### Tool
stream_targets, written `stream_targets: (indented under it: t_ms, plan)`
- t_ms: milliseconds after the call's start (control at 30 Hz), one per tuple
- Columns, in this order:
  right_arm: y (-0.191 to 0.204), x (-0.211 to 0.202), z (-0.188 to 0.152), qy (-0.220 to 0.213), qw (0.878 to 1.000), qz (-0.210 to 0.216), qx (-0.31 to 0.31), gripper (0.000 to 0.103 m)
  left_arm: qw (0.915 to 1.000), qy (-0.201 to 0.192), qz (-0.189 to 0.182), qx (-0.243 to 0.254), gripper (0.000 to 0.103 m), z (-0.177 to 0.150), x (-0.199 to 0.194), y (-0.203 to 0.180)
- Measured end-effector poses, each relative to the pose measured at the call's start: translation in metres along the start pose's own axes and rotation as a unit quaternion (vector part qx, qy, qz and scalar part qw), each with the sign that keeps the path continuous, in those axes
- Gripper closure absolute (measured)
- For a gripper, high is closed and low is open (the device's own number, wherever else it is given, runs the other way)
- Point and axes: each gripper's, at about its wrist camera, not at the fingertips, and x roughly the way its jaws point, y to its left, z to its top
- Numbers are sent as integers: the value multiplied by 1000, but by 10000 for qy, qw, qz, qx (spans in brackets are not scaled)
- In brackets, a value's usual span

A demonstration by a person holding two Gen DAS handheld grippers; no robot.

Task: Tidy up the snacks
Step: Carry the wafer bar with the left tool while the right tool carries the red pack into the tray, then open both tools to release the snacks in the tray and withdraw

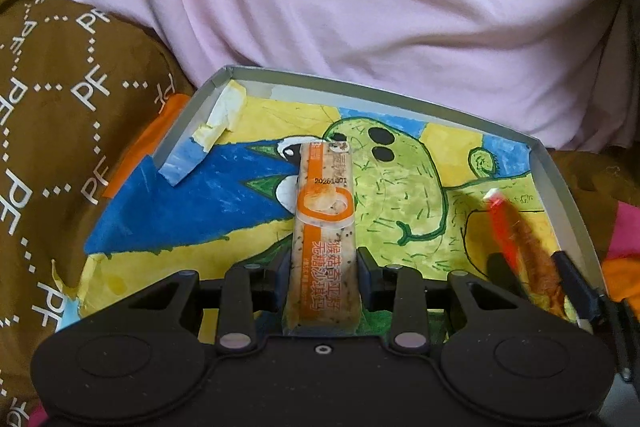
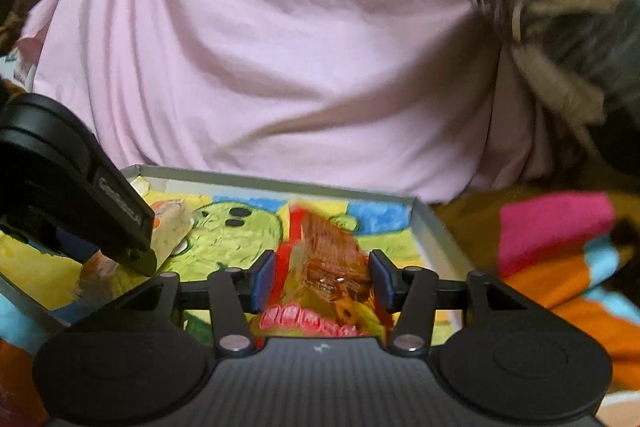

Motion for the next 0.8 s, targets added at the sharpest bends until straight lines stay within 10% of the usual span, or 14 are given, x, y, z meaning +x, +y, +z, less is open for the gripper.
stream_targets:
  t_ms: [567, 800]
  plan:
    - [-6, -24, 8, -64, 9968, -42, 801, 0, 9979, -612, 207, -10, 12, 4, -55, 19]
    - [-9, -62, 23, -193, 9935, -205, 1098, 0, 9952, -963, 172, -63, 3, 0, -102, 37]
